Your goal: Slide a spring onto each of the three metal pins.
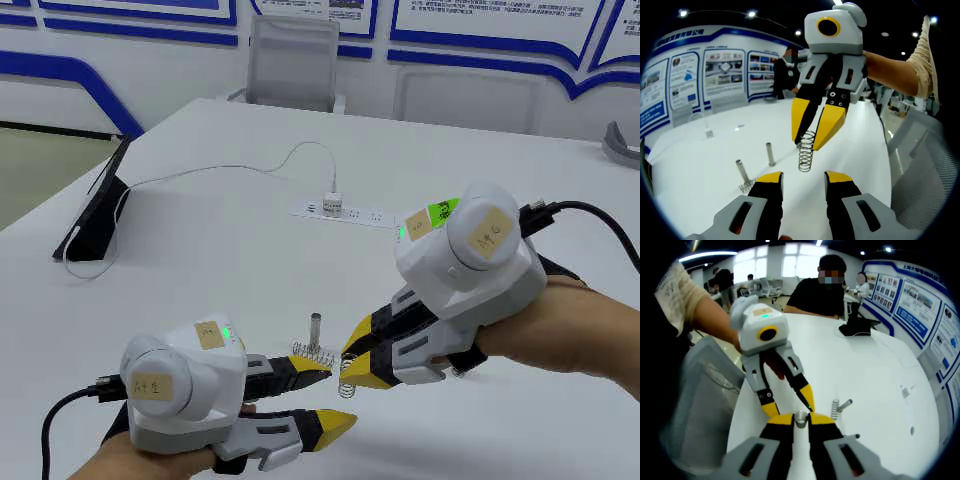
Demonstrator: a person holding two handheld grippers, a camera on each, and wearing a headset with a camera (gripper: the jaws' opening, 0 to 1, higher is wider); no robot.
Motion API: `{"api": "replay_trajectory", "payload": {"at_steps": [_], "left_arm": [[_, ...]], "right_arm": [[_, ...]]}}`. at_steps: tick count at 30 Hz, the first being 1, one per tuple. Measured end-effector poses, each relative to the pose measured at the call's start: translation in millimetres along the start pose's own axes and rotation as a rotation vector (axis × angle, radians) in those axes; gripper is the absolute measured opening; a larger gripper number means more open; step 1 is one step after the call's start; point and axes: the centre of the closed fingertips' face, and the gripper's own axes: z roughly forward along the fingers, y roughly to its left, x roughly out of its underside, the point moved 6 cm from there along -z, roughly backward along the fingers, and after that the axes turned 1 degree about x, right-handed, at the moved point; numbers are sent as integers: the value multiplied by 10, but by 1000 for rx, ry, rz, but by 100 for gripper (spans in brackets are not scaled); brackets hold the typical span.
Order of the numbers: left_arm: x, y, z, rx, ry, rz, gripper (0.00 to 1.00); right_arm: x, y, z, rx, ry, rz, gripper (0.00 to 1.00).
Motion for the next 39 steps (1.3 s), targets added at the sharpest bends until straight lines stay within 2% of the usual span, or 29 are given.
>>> {"api": "replay_trajectory", "payload": {"at_steps": [8, 17, 33, 39], "left_arm": [[29, 62, -53, -30, 1, -27, 42], [48, 108, -90, -53, 0, -39, 47], [91, 139, -125, -70, 7, -55, 51], [99, 139, -131, -72, 11, -58, 52]], "right_arm": [[43, -106, -74, 36, -1, 26, 12], [91, -225, -137, 71, -5, 53, 12], [225, -486, -216, 139, -11, 120, 12], [255, -584, -226, 179, -21, 148, 12]]}}
